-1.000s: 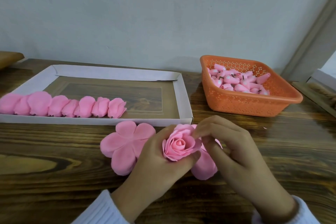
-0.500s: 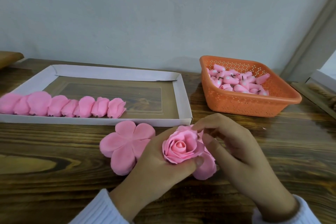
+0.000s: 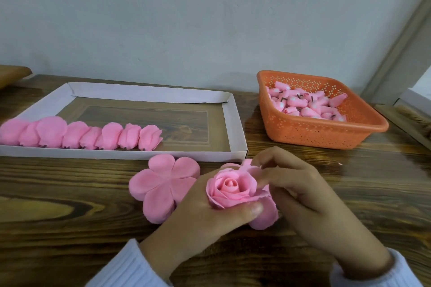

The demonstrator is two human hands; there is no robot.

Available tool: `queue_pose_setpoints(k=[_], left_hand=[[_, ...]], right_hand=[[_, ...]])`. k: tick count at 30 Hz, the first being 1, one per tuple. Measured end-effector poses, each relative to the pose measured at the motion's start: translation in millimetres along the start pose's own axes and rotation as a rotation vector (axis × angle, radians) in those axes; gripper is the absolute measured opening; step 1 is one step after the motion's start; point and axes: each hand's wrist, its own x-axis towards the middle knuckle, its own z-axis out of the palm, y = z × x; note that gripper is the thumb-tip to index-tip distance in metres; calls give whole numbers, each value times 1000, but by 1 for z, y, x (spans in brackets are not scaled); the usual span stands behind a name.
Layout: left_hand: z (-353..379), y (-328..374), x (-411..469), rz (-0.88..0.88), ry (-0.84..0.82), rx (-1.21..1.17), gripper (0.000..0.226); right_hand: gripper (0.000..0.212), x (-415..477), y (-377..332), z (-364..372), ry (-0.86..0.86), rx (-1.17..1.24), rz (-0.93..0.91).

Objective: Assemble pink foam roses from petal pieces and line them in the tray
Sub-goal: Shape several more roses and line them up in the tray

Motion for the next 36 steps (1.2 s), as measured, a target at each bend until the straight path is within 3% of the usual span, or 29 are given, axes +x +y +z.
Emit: queue_pose_setpoints(k=[5, 9, 13, 20, 24, 28, 31, 36], left_hand=[[-1, 2, 4, 59, -170, -105, 10], [-1, 0, 5, 43, -216, -330, 8], [-1, 1, 5, -13, -250, -505, 13], [-3, 0, 4, -64, -334, -644, 15], [-2, 0, 5, -64, -364, -682, 22], [-1, 0, 5, -81, -381, -705, 22], [-1, 0, 5, -95, -413, -703, 24], [-1, -1, 5, -93, -460, -574, 22]], right_hand=[[27, 0, -1, 2, -42, 46, 78], [18, -1, -4, -2, 26, 160, 118], [27, -3, -2, -6, 4, 158, 109], [26, -3, -7, -8, 7, 220, 102], [30, -3, -8, -9, -11, 219, 114], [1, -3, -7, -7, -1, 196, 110], [17, -1, -5, -5, 35, 118, 118], [18, 1, -5, 1, 71, 13, 81]])
